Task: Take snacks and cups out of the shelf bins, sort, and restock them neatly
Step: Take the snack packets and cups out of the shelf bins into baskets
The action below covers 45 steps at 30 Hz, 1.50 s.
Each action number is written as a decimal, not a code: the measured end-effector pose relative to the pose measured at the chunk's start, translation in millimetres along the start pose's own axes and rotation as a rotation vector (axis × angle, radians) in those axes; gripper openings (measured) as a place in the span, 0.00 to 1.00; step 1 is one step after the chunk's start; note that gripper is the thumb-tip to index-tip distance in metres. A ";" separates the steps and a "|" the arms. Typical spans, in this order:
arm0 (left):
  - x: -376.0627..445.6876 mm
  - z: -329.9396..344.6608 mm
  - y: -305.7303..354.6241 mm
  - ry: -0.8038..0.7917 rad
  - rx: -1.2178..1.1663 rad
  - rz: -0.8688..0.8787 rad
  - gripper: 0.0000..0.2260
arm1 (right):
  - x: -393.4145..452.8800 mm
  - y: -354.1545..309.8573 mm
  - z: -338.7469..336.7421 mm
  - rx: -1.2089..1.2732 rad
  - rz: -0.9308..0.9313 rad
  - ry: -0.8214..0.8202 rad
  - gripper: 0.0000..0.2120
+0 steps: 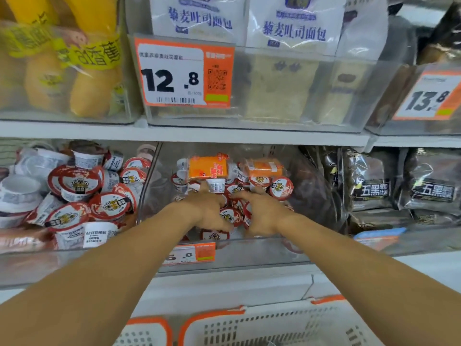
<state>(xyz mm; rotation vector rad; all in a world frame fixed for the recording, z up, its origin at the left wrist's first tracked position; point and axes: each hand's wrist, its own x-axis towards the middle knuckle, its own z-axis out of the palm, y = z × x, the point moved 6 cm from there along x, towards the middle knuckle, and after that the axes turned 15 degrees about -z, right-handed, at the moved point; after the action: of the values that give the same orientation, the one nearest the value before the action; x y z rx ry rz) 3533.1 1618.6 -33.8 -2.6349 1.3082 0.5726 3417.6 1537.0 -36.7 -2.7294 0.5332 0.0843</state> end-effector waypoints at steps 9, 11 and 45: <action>-16.8 5.2 3.0 -0.050 -0.028 0.022 0.49 | 1.2 26.1 -16.8 0.284 0.013 0.135 0.28; -16.7 6.6 -6.2 -0.048 -0.111 0.061 0.40 | 1.9 24.9 -15.4 0.293 0.000 0.090 0.32; -19.4 6.3 -55.3 0.200 -0.810 0.064 0.23 | 24.6 -17.3 3.6 0.431 0.125 0.084 0.25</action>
<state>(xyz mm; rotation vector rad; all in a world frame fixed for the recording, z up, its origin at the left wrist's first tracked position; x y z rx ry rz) 3564.6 1668.5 -34.0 -3.3635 1.4388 1.0562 3446.9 1544.6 -37.3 -2.2870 0.6604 -0.1028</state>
